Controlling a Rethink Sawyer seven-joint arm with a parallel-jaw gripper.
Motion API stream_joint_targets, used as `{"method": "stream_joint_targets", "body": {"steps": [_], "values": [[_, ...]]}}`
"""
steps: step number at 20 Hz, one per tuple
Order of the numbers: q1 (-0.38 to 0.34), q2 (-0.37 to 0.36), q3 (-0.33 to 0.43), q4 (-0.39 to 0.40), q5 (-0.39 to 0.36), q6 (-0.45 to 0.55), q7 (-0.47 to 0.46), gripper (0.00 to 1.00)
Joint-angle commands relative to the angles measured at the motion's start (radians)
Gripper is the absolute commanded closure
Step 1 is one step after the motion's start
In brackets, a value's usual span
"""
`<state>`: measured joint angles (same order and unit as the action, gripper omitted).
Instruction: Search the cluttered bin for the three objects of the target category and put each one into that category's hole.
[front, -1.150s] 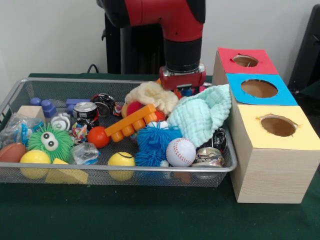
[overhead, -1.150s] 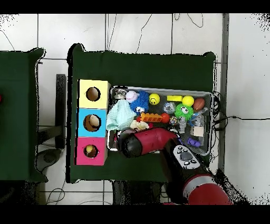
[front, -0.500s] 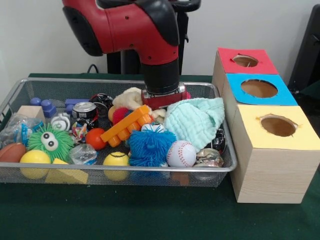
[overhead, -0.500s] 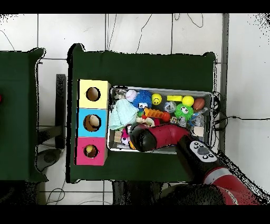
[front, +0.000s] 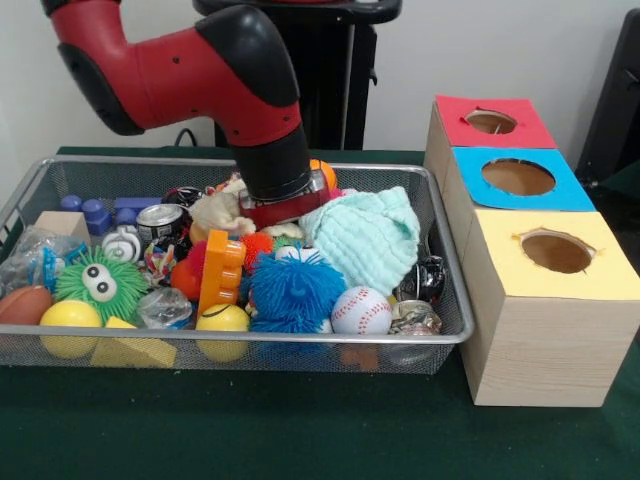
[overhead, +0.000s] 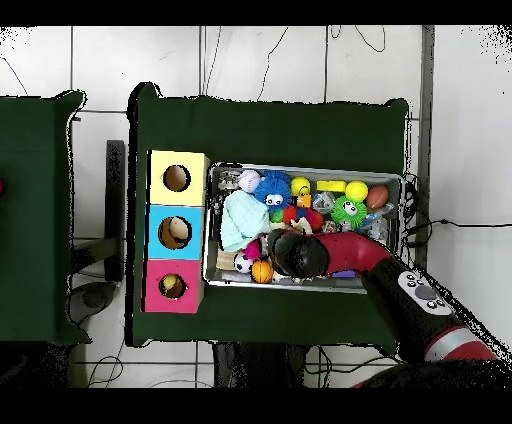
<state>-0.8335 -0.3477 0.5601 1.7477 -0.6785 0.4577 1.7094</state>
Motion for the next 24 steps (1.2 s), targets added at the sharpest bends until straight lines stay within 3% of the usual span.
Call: {"method": "stream_joint_targets", "body": {"steps": [1,13,23,24], "values": [[-0.078,0.060,0.108,-0.205,-0.089,0.181,-0.463,0.00],[-0.062,-0.013,0.097,-0.210,-0.073,0.257,-0.473,0.00],[-0.040,-0.035,0.084,-0.211,-0.063,0.273,-0.422,0.00],[-0.040,-0.036,0.083,-0.210,-0.063,0.272,-0.419,1.00]]}}
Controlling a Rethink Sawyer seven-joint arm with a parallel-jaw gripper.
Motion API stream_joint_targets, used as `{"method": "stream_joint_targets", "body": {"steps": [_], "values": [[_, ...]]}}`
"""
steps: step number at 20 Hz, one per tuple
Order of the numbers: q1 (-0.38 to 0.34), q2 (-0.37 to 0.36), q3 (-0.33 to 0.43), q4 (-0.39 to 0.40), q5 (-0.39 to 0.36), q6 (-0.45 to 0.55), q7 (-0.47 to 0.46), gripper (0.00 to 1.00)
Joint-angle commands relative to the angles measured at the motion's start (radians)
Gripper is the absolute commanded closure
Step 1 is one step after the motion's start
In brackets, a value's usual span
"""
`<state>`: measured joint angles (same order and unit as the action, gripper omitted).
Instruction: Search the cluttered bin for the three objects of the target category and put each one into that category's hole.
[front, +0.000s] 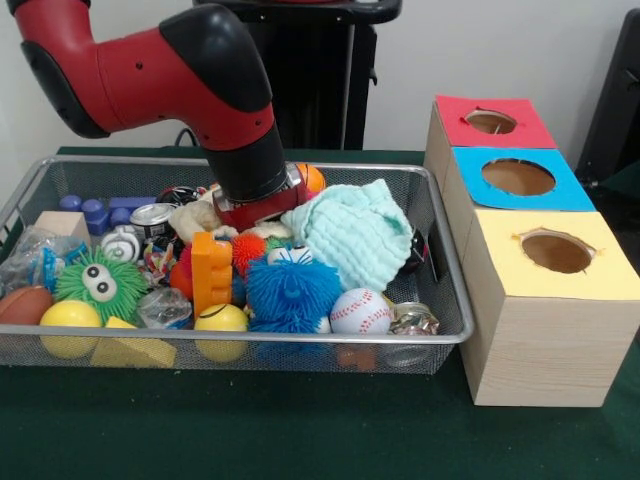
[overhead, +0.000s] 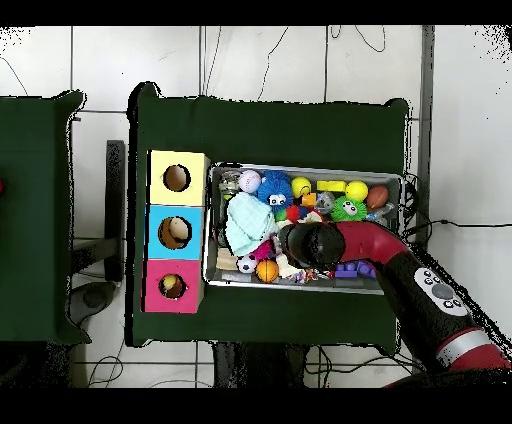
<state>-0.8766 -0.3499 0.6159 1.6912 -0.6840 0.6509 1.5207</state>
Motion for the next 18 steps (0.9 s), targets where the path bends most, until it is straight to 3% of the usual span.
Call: {"method": "stream_joint_targets", "body": {"steps": [1,11,18], "values": [[0.006,-0.036,0.024,-0.153,-0.059,0.079,-0.225,1.00],[0.019,-0.054,0.013,-0.142,-0.062,0.071,-0.187,1.00],[0.064,-0.140,-0.009,-0.122,-0.030,0.154,-0.136,1.00]]}}
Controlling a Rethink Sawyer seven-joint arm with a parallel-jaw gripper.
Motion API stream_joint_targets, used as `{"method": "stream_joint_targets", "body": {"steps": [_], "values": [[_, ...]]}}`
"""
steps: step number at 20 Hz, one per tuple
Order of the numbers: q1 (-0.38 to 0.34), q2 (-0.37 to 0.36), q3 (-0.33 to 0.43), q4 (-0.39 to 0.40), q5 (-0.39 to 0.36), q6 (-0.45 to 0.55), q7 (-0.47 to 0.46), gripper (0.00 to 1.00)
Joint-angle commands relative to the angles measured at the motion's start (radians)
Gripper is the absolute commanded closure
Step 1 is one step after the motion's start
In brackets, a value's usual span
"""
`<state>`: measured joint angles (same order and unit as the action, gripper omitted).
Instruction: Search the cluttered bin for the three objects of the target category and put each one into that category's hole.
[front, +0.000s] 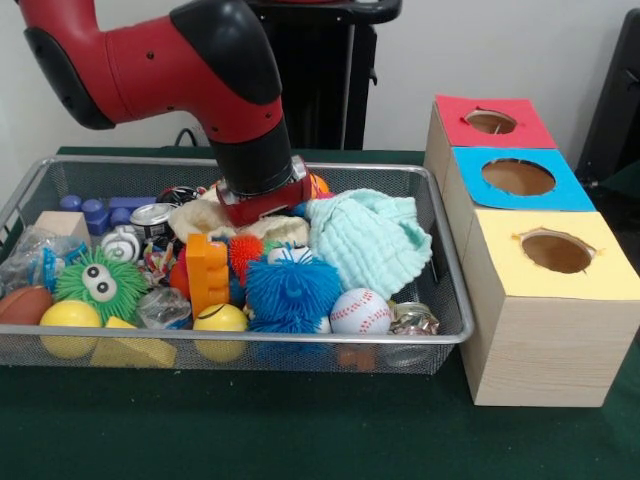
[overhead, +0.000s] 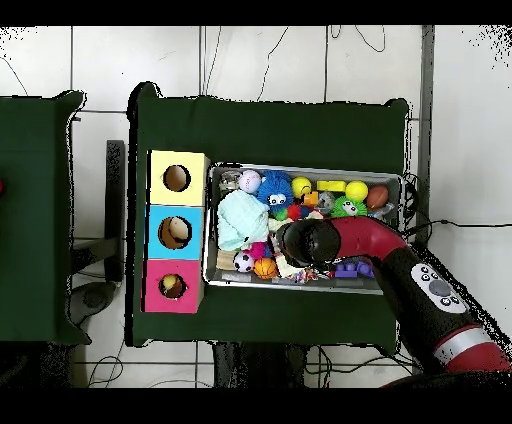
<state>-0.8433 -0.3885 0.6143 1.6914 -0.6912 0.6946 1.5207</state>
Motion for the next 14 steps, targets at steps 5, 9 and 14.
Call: {"method": "stream_joint_targets", "body": {"steps": [5,9,14], "values": [[0.039,-0.169,-0.016,-0.082,-0.011,0.140,-0.114,1.00],[0.037,-0.200,-0.017,-0.060,-0.006,0.157,-0.110,1.00],[0.038,-0.232,-0.020,-0.041,0.003,0.180,-0.107,1.00]]}}
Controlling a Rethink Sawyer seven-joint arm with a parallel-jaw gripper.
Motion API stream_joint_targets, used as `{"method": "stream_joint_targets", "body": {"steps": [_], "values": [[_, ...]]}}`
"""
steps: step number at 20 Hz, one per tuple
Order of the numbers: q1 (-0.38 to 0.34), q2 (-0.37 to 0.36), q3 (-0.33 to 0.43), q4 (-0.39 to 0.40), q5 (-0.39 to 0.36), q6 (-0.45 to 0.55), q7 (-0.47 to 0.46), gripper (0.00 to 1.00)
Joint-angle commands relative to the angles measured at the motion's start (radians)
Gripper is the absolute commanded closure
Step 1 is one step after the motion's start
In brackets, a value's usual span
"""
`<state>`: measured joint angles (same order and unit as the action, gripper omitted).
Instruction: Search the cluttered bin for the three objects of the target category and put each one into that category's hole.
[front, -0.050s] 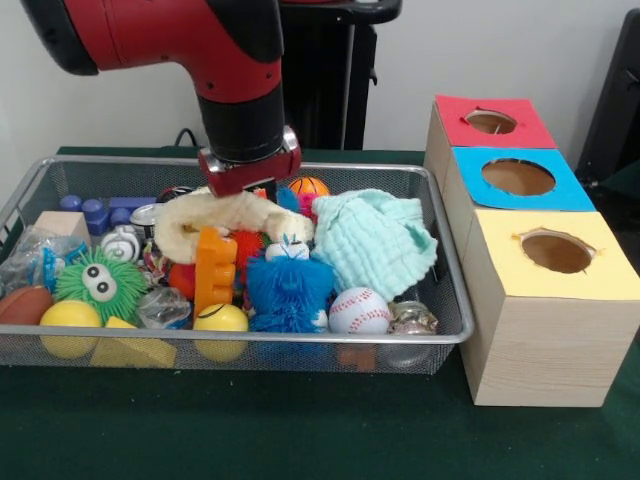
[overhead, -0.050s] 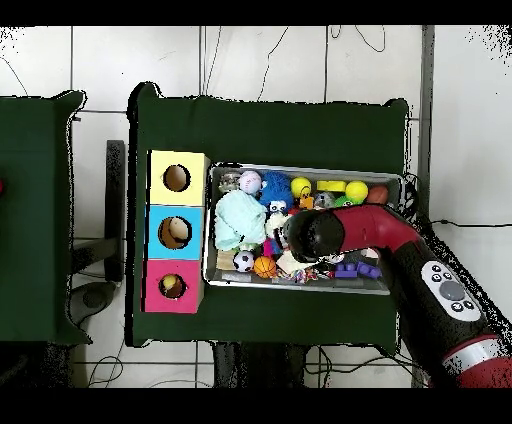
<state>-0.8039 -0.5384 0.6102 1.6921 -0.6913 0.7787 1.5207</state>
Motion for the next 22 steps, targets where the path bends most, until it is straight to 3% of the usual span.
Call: {"method": "stream_joint_targets", "body": {"steps": [1,13,22], "values": [[-0.001,-0.089,-0.015,-0.038,0.007,0.100,-0.107,1.00],[0.001,-0.181,-0.018,-0.010,0.042,0.178,-0.112,1.00],[0.026,-0.235,-0.040,-0.023,-0.003,0.212,-0.130,1.00]]}}
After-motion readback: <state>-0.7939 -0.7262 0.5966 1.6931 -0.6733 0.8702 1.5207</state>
